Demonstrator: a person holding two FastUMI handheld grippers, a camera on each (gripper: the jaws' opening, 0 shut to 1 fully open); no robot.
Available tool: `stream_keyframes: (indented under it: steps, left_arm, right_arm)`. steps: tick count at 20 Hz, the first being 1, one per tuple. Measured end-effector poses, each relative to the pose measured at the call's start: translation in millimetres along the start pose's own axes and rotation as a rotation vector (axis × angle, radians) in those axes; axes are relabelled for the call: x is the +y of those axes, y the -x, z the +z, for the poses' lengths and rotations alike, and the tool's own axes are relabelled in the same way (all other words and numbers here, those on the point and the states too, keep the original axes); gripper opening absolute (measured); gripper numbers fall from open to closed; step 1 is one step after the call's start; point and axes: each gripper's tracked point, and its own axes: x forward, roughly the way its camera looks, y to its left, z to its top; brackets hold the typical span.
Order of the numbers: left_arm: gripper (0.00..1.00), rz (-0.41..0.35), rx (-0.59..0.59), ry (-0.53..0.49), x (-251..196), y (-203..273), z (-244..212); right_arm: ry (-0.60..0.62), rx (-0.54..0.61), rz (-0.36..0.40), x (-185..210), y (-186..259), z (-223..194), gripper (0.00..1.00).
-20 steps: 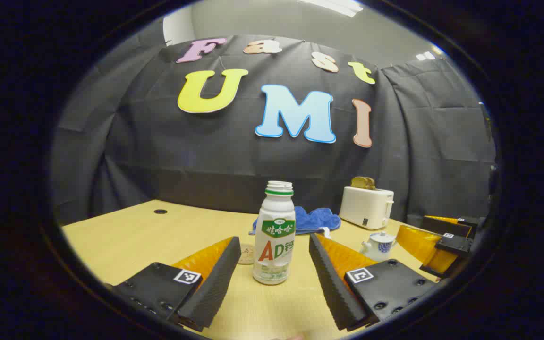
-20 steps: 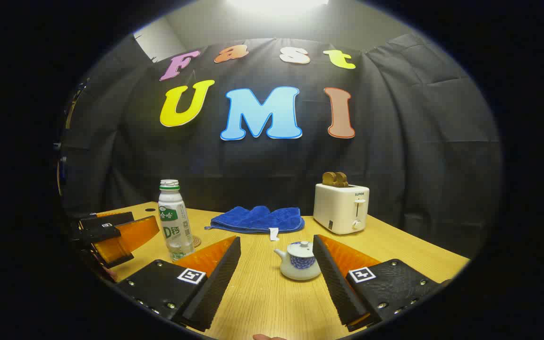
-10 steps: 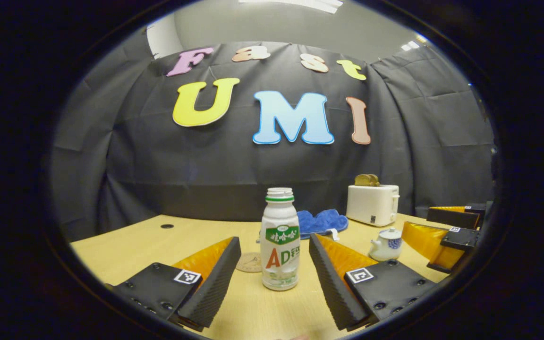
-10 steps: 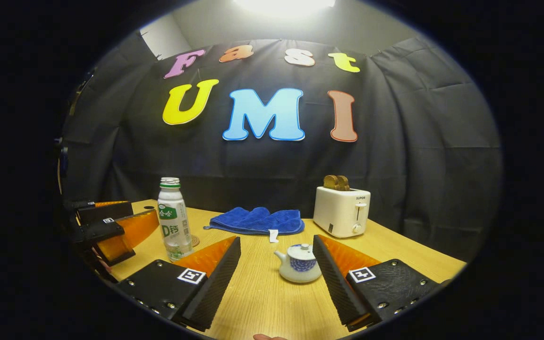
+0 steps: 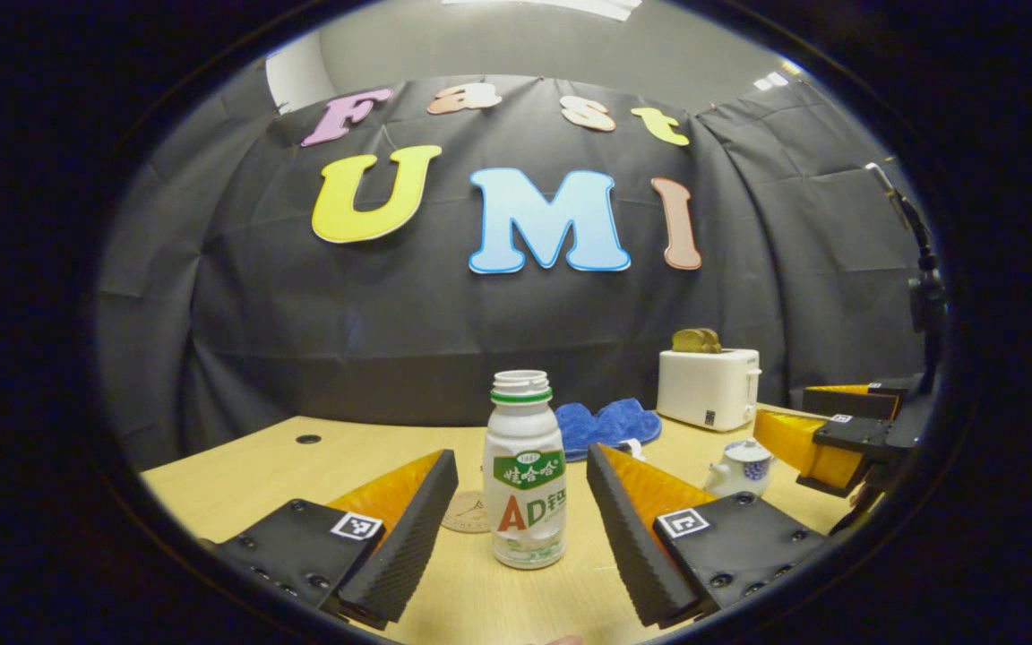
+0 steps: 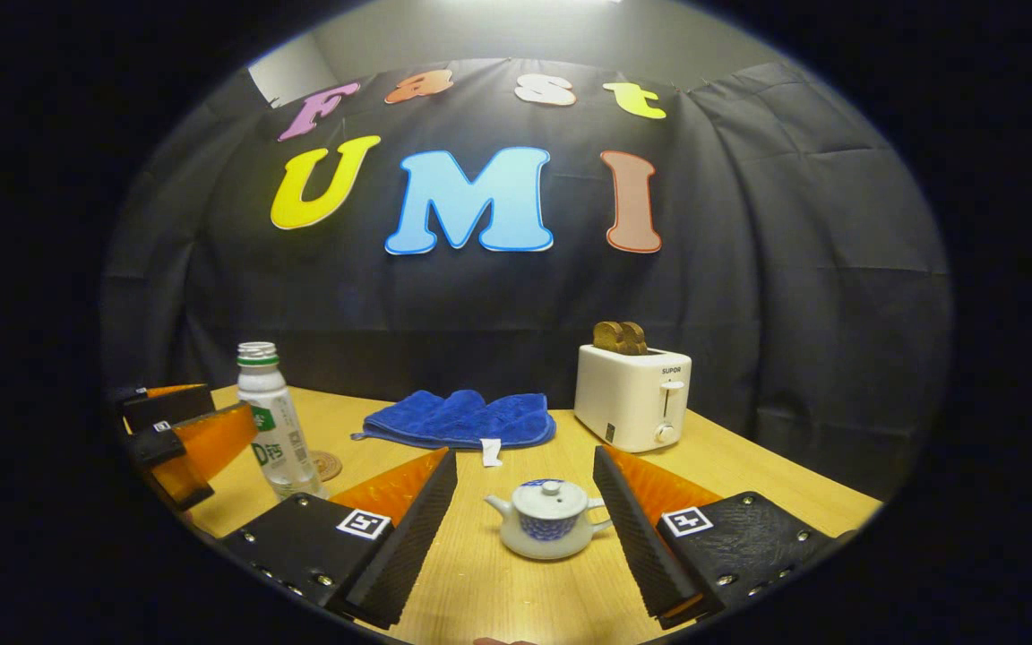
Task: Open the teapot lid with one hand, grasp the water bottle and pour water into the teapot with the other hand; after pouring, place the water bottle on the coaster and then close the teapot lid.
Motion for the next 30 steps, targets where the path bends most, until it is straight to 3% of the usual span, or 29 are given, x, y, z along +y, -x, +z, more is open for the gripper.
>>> stream_keyframes:
  steps: [5,7,8,11,12,17,18,19,24,30]
  left_arm:
    - [0.99,0.002,-0.01,-0.016,2.0,-15.6,0.1]
    - [0.99,0.004,-0.001,-0.015,2.5,-18.3,-4.3]
    - [0.98,0.004,-0.001,-0.011,2.8,-18.3,-5.1]
    - [0.98,0.011,-0.002,-0.019,5.4,-19.9,-6.5]
    - [0.99,0.015,-0.002,-0.024,6.1,-20.1,-8.7]
    - [0.99,0.016,0.012,-0.011,8.6,-21.2,-16.2]
    - [0.99,0.014,0.017,-0.013,7.7,-21.8,-19.3]
    - [0.99,0.013,0.019,-0.017,7.4,-22.1,-19.6]
    - [0.99,0.01,0.007,-0.026,5.4,-21.0,-18.7]
    - [0.98,0.016,0.001,-0.035,4.3,-33.1,-22.3]
  right_arm:
    - [-0.009,0.063,-0.017,-15.9,-49.9,-12.5,0.83]
    - [-0.018,0.101,-0.02,-16.4,-58.6,-19.8,0.65]
    - [0.003,0.119,-0.026,-16.3,-59.1,-22.0,0.48]
    - [0.027,0.131,-0.008,-10.7,-60.5,-27.8,0.48]
    - [0.036,0.131,-0.01,-10.3,-62.1,-27.4,0.24]
    - [0.042,0.117,0.009,-10.0,-64.0,-29.2,0.24]
    - [0.035,0.1,-0.017,-18.1,-56.9,-22.9,0.24]
    - [0.008,0.102,-0.013,-19.4,-69.7,-28.0,0.01]
    - [0.041,0.075,0.002,-13.7,-66.0,-21.8,0.01]
    - [0.059,-0.061,0.029,-2.7,-42.7,12.0,0.01]
